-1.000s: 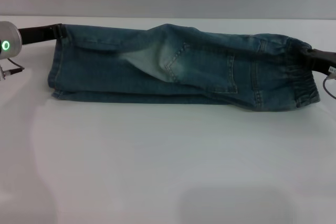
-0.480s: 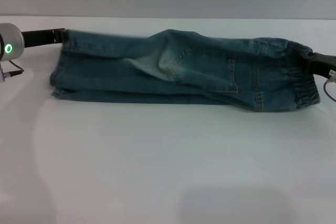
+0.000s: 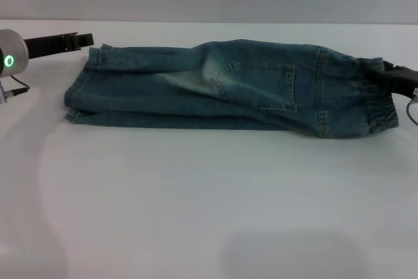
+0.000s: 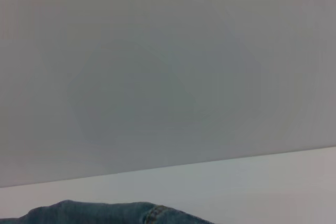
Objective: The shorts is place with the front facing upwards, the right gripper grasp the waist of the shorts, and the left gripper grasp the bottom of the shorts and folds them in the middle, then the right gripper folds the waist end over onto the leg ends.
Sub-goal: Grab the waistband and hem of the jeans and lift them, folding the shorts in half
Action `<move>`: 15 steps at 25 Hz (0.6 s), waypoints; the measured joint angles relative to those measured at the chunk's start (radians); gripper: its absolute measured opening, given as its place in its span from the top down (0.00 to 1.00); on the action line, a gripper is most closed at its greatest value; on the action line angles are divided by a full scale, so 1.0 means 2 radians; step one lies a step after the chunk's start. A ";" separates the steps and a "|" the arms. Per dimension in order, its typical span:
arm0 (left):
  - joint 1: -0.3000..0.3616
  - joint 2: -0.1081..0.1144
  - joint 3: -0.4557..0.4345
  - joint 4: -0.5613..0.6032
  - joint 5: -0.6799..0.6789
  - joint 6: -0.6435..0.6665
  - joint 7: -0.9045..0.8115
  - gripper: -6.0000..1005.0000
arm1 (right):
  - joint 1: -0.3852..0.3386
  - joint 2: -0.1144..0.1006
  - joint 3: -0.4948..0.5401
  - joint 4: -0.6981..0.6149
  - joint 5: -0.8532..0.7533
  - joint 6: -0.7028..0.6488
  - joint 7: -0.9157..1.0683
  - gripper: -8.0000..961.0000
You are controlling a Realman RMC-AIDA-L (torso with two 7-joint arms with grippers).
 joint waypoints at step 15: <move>0.019 0.002 -0.002 0.011 -0.108 0.044 0.083 0.18 | -0.050 -0.015 -0.003 -0.104 -0.041 -0.138 0.127 0.25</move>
